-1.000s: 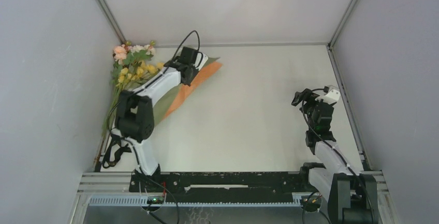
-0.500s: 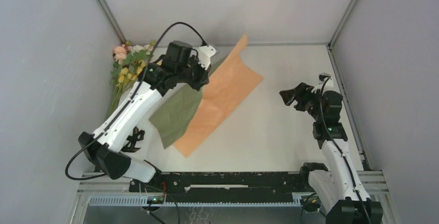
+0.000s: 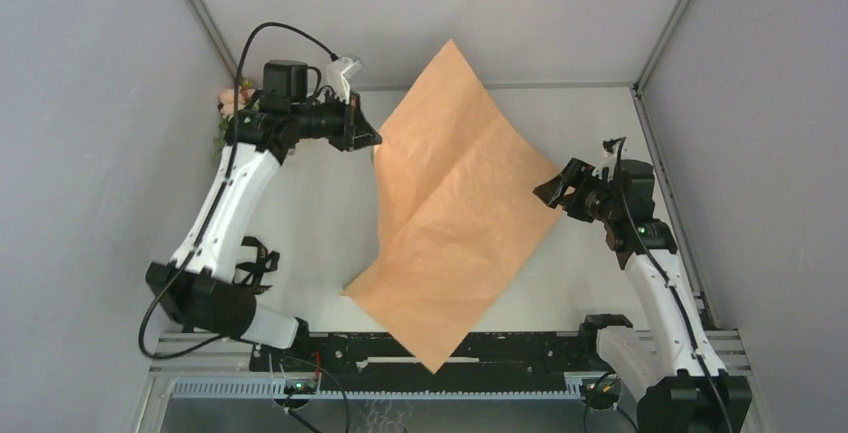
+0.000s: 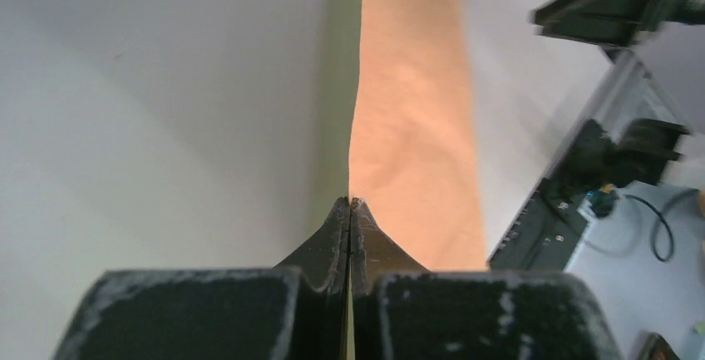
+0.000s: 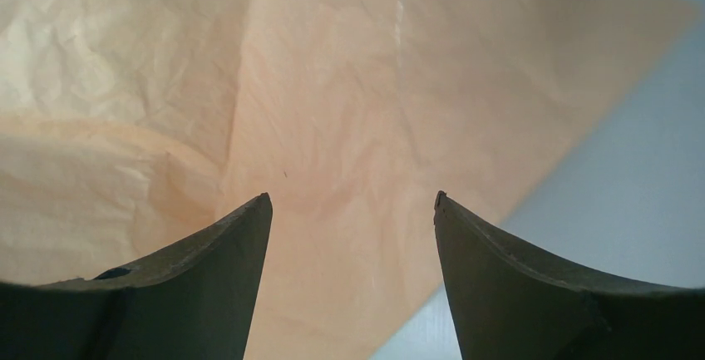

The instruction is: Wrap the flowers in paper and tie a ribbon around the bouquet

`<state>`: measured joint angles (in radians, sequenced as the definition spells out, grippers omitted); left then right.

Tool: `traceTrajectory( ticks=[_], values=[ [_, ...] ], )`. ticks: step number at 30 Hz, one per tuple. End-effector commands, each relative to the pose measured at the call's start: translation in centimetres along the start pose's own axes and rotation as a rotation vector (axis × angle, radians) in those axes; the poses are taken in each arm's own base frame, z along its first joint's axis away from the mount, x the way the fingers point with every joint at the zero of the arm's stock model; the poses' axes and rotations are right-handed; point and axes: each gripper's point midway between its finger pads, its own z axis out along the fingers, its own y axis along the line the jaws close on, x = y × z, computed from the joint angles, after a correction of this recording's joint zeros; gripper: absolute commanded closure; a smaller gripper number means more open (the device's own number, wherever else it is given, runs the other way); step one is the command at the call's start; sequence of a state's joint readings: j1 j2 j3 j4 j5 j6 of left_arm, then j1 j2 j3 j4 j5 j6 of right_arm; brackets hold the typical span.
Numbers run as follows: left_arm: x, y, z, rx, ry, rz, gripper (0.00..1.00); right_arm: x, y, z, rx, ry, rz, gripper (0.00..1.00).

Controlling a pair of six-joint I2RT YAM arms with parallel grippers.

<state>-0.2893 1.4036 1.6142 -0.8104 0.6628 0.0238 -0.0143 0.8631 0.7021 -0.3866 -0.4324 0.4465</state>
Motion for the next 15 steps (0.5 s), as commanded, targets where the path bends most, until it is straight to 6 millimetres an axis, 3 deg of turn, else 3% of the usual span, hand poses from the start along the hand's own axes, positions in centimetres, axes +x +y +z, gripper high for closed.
traceTrajectory(
  ticks=[1, 4, 6, 15],
  values=[
    [2.8, 7.6, 3.2, -0.071, 0.075, -0.028, 1.0, 0.0, -0.5, 0.3, 0.072, 0.048, -0.021, 0.2],
    [4.4, 14.3, 4.9, -0.245, 0.155, 0.03, 1.0, 0.2, -0.4, 1.2, 0.088, 0.079, -0.031, 0.22],
    [5.3, 17.4, 6.1, -0.318, 0.193, 0.064, 1.0, 0.4, -0.9, 2.0, 0.113, 0.096, -0.034, 0.22],
    [6.7, 24.5, 11.9, -0.367, 0.275, 0.068, 1.0, 2.3, -5.2, 6.9, 0.256, 0.201, -0.002, 0.23]
  ],
)
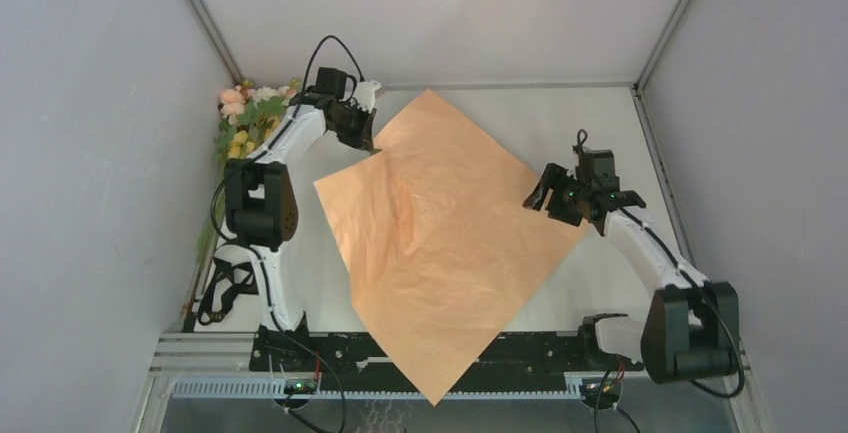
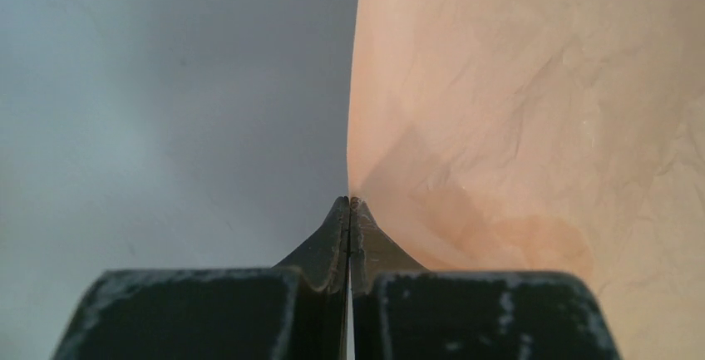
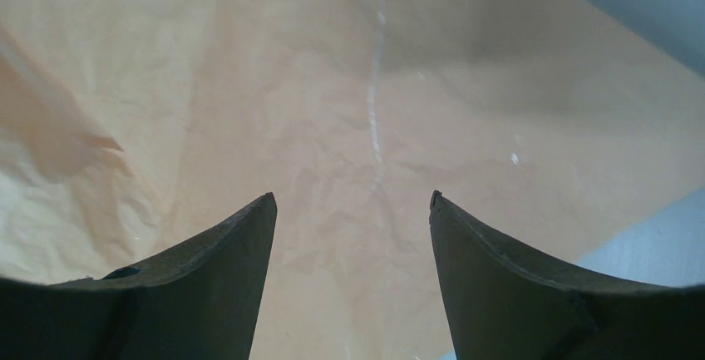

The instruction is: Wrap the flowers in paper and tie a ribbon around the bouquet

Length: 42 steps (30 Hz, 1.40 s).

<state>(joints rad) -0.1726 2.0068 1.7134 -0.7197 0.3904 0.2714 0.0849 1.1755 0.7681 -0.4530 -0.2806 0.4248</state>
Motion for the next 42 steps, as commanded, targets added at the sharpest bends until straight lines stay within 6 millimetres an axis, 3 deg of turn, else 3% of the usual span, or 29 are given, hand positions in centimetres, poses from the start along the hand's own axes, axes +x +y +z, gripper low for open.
traceTrajectory(
  ticks=[1, 4, 9, 11, 16, 22, 23, 25, 27, 29, 31, 32, 35, 37, 42],
  values=[
    [-4.8, 2.5, 0.4, -0.082, -0.1, 0.065, 1.0, -2.4, -0.9, 2.6, 0.06, -0.027, -0.009, 0.24],
    [-5.8, 2.4, 1.6, -0.093, -0.12, 0.033, 1.0, -3.2, -1.9, 4.7, 0.102, 0.016, 0.003, 0.26],
    [-8.1, 0.5, 3.6, -0.077, -0.166, 0.058, 1.0, -5.9, -3.7, 7.3, 0.182, 0.061, 0.015, 0.29],
    [-9.5, 0.0, 4.2, -0.098, -0.17, 0.113, 1.0, -7.3, -4.1, 7.6, 0.213, 0.046, 0.011, 0.3],
    [-12.3, -0.5, 6.1, -0.132, -0.173, 0.195, 1.0, -8.2, -5.3, 7.5, 0.293, 0.024, 0.007, 0.31],
    [-12.2, -0.4, 7.7, -0.178, -0.155, 0.258, 0.99, -7.8, -6.5, 7.5, 0.339, 0.039, 0.004, 0.31],
    [-12.1, -0.6, 7.7, -0.178, -0.151, 0.262, 0.89, -7.9, -6.6, 7.5, 0.343, 0.038, 0.006, 0.31],
    [-12.2, -0.6, 7.1, -0.197, -0.149, 0.266, 0.57, -8.2, -6.4, 7.2, 0.338, 0.023, 0.008, 0.31],
    [-13.3, -0.6, 5.0, -0.228, -0.175, 0.26, 0.33, -8.7, -5.6, 6.7, 0.317, 0.003, -0.01, 0.32],
    [-14.6, -0.5, 1.5, -0.275, -0.206, 0.262, 0.22, -9.2, -4.7, 6.0, 0.313, -0.028, -0.053, 0.32],
    [-14.6, 0.2, -2.5, -0.34, -0.203, 0.261, 0.15, -9.3, -3.7, 5.5, 0.319, -0.047, -0.105, 0.32],
    [-14.2, 0.6, -4.2, -0.362, -0.192, 0.259, 0.14, -9.2, -3.2, 5.2, 0.318, -0.053, -0.124, 0.32],
    [-9.9, 4.2, -8.3, -0.466, -0.104, 0.214, 0.12, -8.8, -1.7, 4.7, 0.289, -0.051, -0.156, 0.32],
    [-6.5, 8.2, -11.1, -0.559, -0.063, 0.157, 0.13, -8.5, -0.7, 4.2, 0.267, -0.051, -0.185, 0.32],
    [3.6, 16.6, -14.6, -0.666, 0.142, 0.056, 0.32, -8.1, 0.7, 3.2, 0.252, -0.062, -0.223, 0.32]
  ],
)
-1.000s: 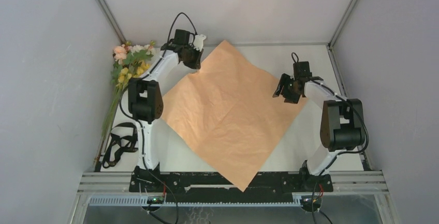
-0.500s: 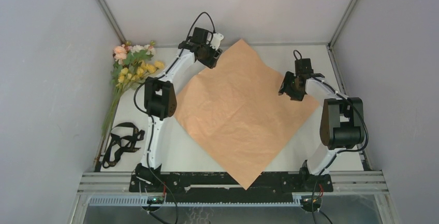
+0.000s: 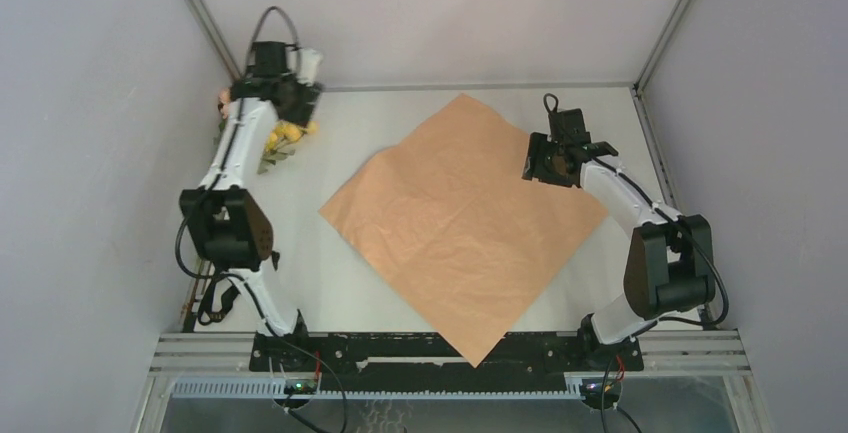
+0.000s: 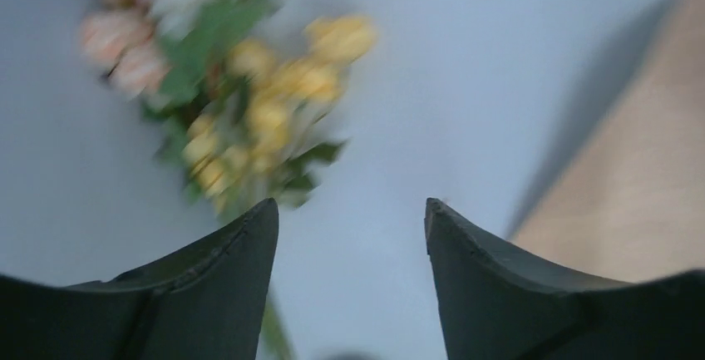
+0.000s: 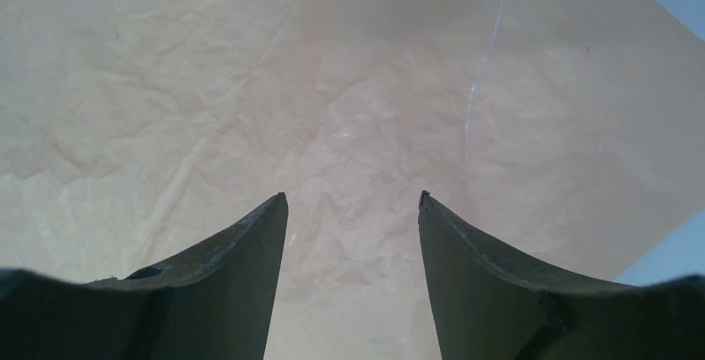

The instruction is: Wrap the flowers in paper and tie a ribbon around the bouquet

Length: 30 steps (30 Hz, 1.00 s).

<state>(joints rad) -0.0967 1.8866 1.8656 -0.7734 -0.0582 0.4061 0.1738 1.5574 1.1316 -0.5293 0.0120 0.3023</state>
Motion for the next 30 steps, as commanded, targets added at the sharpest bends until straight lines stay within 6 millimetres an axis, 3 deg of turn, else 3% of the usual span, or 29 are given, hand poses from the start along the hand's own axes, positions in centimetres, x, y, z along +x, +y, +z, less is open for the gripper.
traceTrajectory(
  ticks=[1, 4, 9, 15, 20, 30],
  values=[
    [10.3, 8.0, 0.9, -0.133, 0.248, 0.011, 0.37, -1.6, 0.6, -2.1, 0.0, -0.067, -0.036, 0.32],
    [14.3, 11.4, 2.0, -0.193, 0.359, 0.027, 0.39, -1.5, 1.0, -2.2, -0.001, -0.069, -0.037, 0.32],
    [16.5, 14.2, 4.4, -0.222, 0.402, -0.007, 0.29, -1.0, 1.8, -1.8, -0.017, -0.057, -0.035, 0.32],
    [19.3, 12.6, 7.7, -0.101, 0.477, 0.024, 0.31, -0.8, 1.8, -1.6, 0.001, -0.052, -0.023, 0.32],
    [19.0, 12.5, 9.4, -0.068, 0.473, 0.012, 0.33, -0.7, 2.0, -1.5, -0.002, -0.049, -0.009, 0.32],
    [17.9, 13.2, 12.2, -0.089, 0.43, -0.017, 0.53, -0.5, 2.3, -1.0, 0.005, -0.037, -0.009, 0.32]
  ],
)
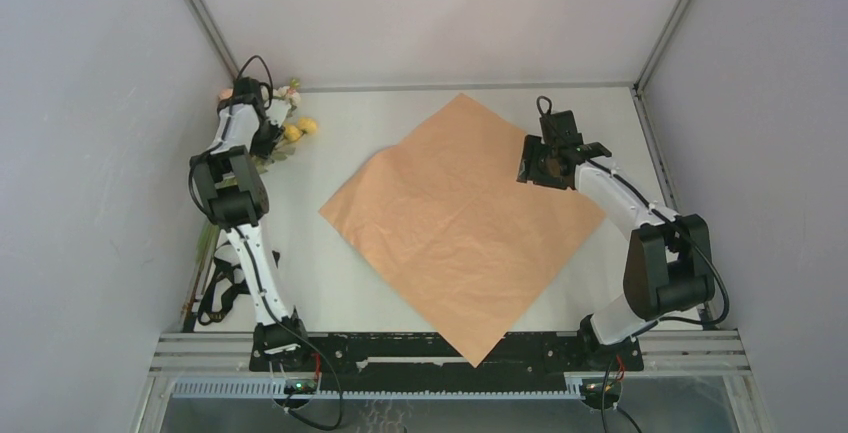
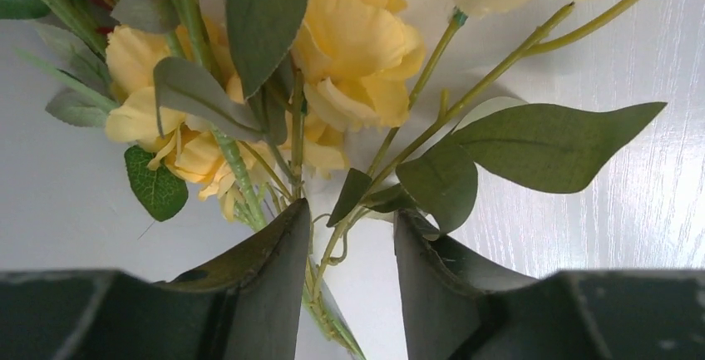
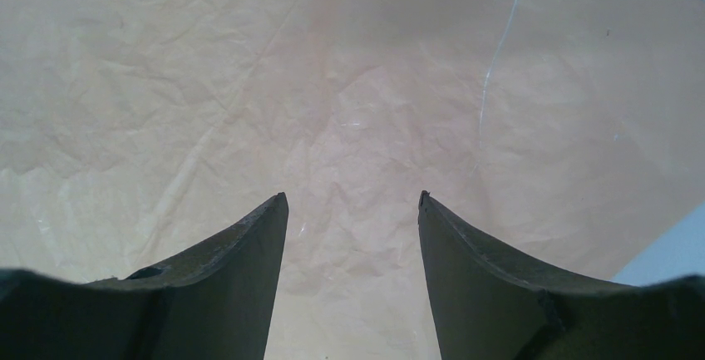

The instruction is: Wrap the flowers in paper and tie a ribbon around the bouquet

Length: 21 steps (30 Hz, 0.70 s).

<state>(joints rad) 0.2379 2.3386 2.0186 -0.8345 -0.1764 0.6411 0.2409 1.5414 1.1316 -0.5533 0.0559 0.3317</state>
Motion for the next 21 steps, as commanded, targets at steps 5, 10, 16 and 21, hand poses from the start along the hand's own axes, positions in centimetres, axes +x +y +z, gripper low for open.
traceTrajectory(
  ticks=[5, 10, 16, 21],
  values=[
    [-1.5, 0.2, 0.5, -0.003, -0.038, 0.01, 0.55, -1.8, 0.9, -0.3, -0.001, -0.044, 0.014, 0.32],
    [-1.6, 0.0, 1.4, -0.006, -0.027, 0.02, 0.76, -1.7, 1.0, -0.3, 0.003, -0.043, 0.009, 0.32],
    [-2.6, 0.1, -2.0, -0.002, -0.103, -0.082, 1.0, -1.8, 0.6, -1.0, 0.019, -0.055, 0.002, 0.32],
    [-5.3, -2.5, -11.0, 0.171, -0.347, -0.253, 1.0, -2.3, 1.1, -2.0, -0.004, -0.08, 0.007, 0.32]
  ],
)
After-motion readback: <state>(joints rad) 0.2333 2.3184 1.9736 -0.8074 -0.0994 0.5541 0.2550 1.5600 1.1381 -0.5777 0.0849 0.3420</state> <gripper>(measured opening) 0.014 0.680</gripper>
